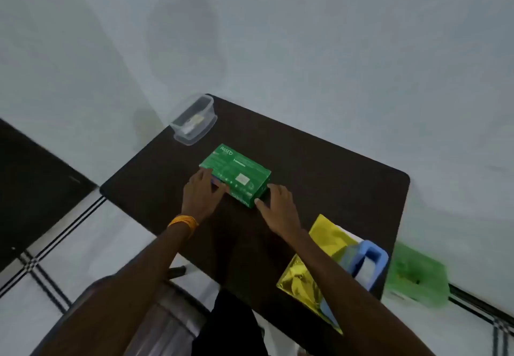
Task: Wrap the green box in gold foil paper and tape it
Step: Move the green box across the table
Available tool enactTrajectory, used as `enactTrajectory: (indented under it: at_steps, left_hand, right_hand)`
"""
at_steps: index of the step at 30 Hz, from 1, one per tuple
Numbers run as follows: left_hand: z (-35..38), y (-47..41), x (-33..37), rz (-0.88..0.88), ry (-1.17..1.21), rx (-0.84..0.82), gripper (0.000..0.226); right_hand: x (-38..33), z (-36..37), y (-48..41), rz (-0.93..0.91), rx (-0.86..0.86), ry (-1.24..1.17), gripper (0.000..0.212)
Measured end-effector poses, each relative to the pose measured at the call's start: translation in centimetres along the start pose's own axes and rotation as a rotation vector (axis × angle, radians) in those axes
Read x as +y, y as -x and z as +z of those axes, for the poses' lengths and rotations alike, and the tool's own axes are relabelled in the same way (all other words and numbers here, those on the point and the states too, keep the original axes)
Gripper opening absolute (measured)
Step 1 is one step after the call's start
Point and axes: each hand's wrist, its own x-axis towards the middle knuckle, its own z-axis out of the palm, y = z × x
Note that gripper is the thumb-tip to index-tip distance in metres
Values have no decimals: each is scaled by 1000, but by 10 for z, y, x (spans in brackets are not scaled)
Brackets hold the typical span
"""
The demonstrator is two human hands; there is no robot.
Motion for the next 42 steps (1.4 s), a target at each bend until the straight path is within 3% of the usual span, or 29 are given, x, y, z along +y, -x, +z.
enactTrajectory:
  at_steps: [3,7,11,15,25,37,42]
  left_hand:
    - [8,-61,-38,2,71,-126,60]
    - [28,-119,-73,15,172,-424,90]
    - [44,-150,-88,60,305,-619,93]
    - [55,-172,-87,85,396,-665,96]
    - [83,-227,-75,209,498,-605,93]
    - [114,-240,-69,352,446,-278,66]
    - [119,-235,-70,385,452,-207,61]
  right_hand:
    - [-19,30,-37,124,27,-141,61]
    - [-44,69,-77,319,139,-182,62]
    - [-56,81,-105,420,209,-139,66]
    - [-59,79,-128,506,269,-140,71]
    - [-33,64,-169,569,294,-248,91]
    - [-4,76,-183,483,467,-74,73]
    - [4,81,-184,423,485,-21,81]
